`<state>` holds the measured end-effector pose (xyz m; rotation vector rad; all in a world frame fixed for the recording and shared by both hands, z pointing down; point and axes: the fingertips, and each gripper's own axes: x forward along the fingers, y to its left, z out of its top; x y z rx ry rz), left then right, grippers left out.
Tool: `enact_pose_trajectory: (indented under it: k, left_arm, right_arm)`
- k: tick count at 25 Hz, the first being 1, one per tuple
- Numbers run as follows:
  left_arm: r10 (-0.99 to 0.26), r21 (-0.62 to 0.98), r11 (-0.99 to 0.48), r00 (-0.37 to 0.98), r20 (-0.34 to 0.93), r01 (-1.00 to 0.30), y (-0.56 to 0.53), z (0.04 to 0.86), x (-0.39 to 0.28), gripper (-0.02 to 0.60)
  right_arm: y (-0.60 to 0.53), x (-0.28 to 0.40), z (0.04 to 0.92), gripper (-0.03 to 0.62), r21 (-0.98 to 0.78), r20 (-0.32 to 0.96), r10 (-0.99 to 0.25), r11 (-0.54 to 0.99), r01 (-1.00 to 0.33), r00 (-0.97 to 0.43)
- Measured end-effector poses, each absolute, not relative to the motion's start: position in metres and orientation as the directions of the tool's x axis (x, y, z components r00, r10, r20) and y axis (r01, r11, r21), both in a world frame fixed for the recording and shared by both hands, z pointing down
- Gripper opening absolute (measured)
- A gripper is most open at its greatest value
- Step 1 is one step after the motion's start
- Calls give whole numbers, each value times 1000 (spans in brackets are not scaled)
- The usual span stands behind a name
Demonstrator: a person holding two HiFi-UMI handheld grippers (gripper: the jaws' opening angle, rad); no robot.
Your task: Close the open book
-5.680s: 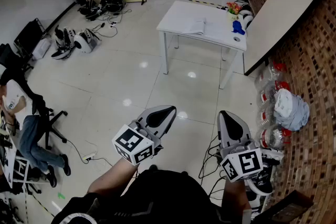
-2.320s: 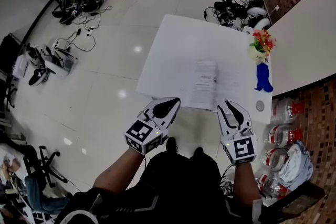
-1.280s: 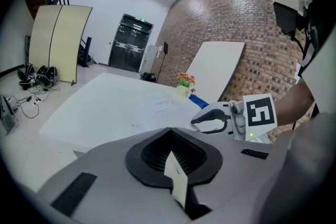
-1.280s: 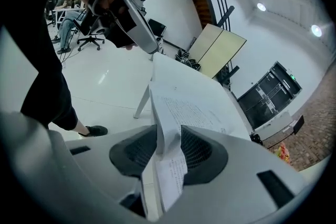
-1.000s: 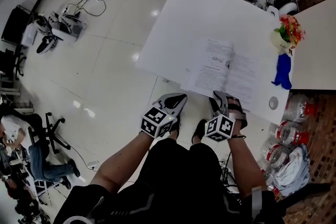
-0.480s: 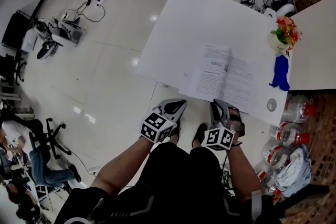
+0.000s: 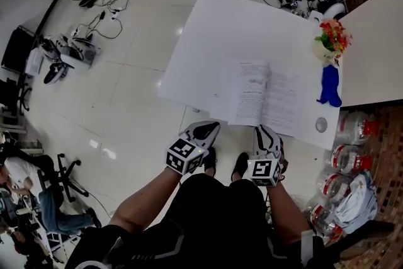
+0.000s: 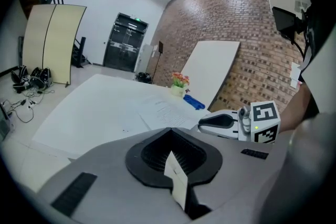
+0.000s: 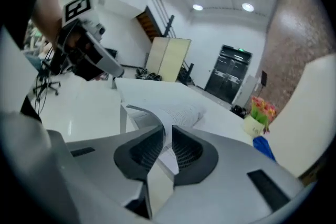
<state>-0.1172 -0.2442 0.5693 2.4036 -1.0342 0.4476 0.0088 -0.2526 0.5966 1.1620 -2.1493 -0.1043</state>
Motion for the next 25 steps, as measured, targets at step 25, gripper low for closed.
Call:
enact_pose_trajectory:
  k: [25]
  left_arm:
    - [-512, 247, -670, 677, 529, -700, -236, 565, -110, -5]
  right_arm:
    - [-259, 119, 651, 51, -637, 458, -865, -161, -754, -203]
